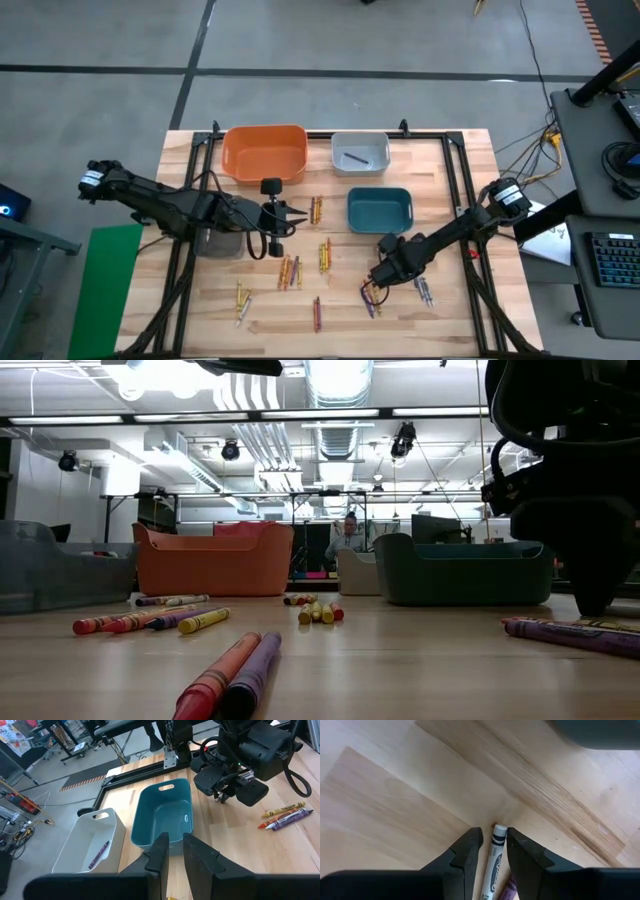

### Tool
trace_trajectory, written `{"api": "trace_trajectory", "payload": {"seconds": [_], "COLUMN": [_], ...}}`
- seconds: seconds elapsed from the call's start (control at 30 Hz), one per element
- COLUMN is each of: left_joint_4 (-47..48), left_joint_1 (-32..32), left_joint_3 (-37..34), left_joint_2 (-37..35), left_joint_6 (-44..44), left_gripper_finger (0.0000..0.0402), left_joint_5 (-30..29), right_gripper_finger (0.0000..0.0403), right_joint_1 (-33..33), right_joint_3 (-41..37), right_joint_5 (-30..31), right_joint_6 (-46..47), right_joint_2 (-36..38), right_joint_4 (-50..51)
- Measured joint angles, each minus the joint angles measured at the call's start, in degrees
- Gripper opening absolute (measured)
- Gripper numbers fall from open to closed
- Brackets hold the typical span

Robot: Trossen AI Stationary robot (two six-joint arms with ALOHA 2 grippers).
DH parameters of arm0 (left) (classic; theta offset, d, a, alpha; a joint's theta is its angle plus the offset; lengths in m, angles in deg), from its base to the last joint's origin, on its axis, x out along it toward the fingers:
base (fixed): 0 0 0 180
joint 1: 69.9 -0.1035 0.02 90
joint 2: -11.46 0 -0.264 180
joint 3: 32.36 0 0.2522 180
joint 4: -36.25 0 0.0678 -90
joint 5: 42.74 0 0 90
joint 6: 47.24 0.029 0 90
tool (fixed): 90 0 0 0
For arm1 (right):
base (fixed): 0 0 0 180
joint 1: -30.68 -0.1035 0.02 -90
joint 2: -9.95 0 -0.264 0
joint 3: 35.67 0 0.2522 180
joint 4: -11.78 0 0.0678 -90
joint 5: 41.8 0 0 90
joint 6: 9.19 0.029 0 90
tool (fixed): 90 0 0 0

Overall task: Sort crayons
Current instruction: Put the white crayon into the black bin

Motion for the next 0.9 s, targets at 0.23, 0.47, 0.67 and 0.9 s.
{"api": "trace_trajectory", "payload": {"seconds": [0.23, 0.47, 0.67, 0.9], "left_joint_4": [-0.1, -0.8, -0.8, -0.9], "left_joint_1": [0.0, 0.0, 0.0, 0.0], "left_joint_3": [0.0, 0.0, 0.0, 0.0], "left_joint_2": [0.0, -0.1, -0.1, -0.1], "left_joint_6": [-0.5, -1.1, -1.8, -2.3], "left_gripper_finger": [0.0039, 0.0039, 0.0039, 0.0039], "left_joint_5": [0.0, 0.0, 0.0, 0.0], "right_gripper_finger": [0.0097, 0.0095, 0.0093, 0.0019], "right_joint_1": [0.0, 0.0, 0.0, 0.0], "right_joint_3": [0.0, -0.4, -0.4, -0.4], "right_joint_5": [0.2, 0.9, 1.3, 1.7], "right_joint_6": [0.0, 0.0, -1.0, -2.8], "right_joint_2": [0.0, 0.0, 0.0, 0.0], "right_joint_4": [-1.2, -2.8, -3.4, -4.1]}}
